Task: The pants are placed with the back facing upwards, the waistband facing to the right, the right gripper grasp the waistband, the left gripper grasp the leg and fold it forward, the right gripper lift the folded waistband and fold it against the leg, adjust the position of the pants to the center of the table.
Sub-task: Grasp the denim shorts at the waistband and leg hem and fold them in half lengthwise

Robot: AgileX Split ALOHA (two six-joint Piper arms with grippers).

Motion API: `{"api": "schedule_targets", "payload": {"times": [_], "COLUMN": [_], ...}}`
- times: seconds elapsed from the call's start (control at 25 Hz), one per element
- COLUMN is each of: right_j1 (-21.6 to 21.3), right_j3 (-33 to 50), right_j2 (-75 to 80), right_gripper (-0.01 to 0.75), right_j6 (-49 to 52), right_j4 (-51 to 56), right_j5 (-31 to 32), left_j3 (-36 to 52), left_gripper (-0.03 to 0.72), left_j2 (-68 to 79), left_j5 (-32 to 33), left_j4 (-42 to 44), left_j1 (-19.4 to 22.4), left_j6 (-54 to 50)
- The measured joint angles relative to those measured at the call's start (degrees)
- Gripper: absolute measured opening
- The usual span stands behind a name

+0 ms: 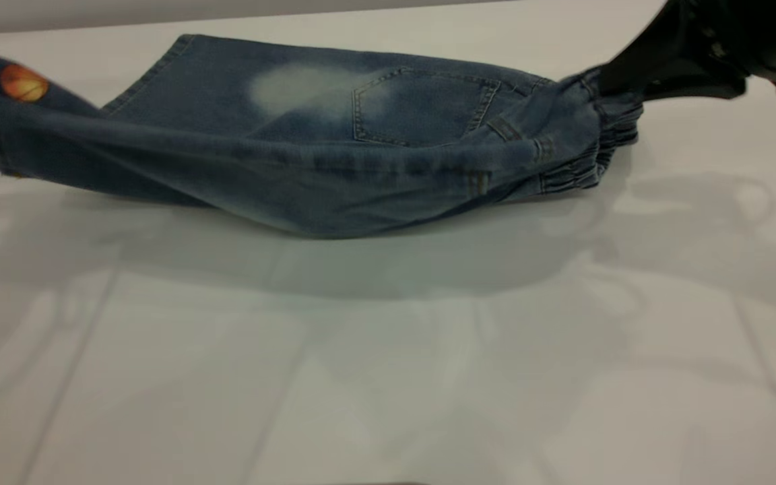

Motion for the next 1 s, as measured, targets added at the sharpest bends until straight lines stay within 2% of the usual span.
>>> {"api": "schedule_targets", "payload": {"times": [0.44, 0.68, 1.0], "right_j1": [-0.3, -2.2, -2.8], "right_j3": [-12.7, -15.9, -17.9], "right_j2": [11.5, 13.9, 16.9], "right_gripper": [0.035, 0.035, 0.036], "right_j6": [0.2, -0.4, -7.5], "right_j4": [2.5, 5.3, 10.9], "right_j5": [-1.9, -5.3, -8.8], "left_j3": [-7.7, -12.2, -14.8], "left_gripper": [0.04, 0.04, 0.04], "left_j2": [13.6, 18.8, 25.4], "left_j5": [-16.9, -24.9, -34.8], "left_j4": [-0.4, -0.4, -0.1], "left_j1": [-1.4, -3.2, -3.6], "left_j6": [0.1, 0.2, 0.2]}}
